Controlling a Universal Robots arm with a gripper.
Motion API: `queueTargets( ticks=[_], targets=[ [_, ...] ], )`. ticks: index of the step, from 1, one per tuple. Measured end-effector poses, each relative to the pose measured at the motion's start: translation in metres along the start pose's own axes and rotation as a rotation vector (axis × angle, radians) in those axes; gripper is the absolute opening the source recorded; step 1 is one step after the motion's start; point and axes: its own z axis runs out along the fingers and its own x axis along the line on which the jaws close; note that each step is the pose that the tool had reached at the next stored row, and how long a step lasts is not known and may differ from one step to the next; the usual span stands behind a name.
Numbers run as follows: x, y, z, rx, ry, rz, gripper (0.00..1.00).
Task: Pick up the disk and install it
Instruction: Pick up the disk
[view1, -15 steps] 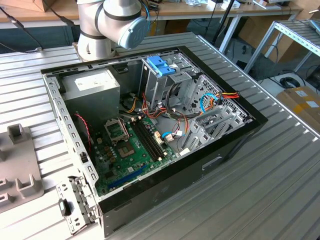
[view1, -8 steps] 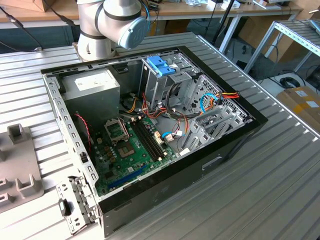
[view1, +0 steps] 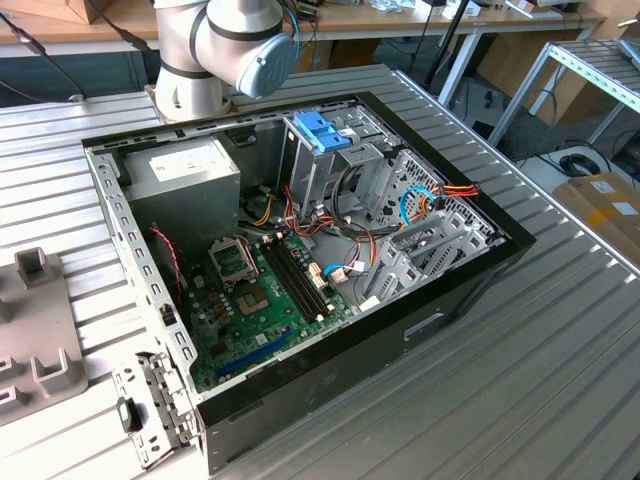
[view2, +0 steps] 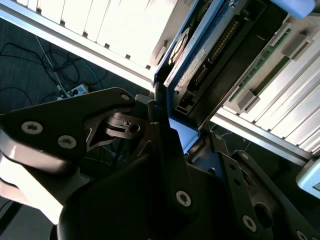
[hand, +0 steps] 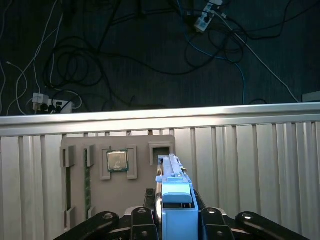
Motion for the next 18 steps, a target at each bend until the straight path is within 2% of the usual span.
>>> queueTargets(
  ticks=[18],
  targets=[
    [-0.0002, 0.0004, -0.0082, 0.0, 0.0, 0.0, 0.37]
  ],
)
